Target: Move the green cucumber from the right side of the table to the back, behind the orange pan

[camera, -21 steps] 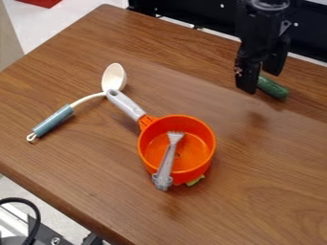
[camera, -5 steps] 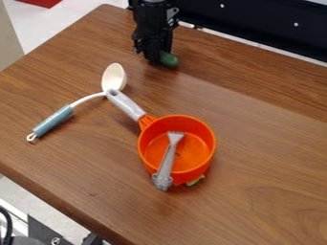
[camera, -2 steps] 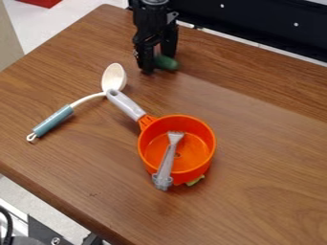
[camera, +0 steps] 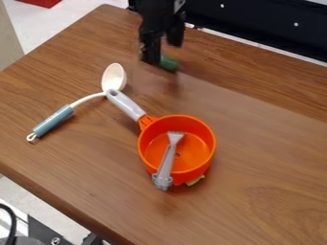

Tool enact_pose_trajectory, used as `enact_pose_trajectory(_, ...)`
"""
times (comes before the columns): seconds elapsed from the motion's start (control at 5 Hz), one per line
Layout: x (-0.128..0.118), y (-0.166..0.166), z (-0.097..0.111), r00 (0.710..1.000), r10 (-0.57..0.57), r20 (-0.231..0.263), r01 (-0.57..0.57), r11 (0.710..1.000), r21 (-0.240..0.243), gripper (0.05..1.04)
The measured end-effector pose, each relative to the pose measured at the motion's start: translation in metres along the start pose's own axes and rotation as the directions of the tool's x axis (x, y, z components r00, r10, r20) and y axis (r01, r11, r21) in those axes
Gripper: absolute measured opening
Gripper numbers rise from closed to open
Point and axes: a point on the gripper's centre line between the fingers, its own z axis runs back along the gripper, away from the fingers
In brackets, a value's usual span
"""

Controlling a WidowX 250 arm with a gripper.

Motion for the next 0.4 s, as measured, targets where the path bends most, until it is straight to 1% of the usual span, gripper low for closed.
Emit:
enact_pose_trajectory(0.2,-0.031,0.004,0.017,0.996,-0.075,-0.038,0.073,0.996,-0.042,0.999)
enact_pose_trajectory(0.4,-0.077,0.009,0.017,0.946,-0.301,-0.117,0.294,0.953,-0.075,0.999)
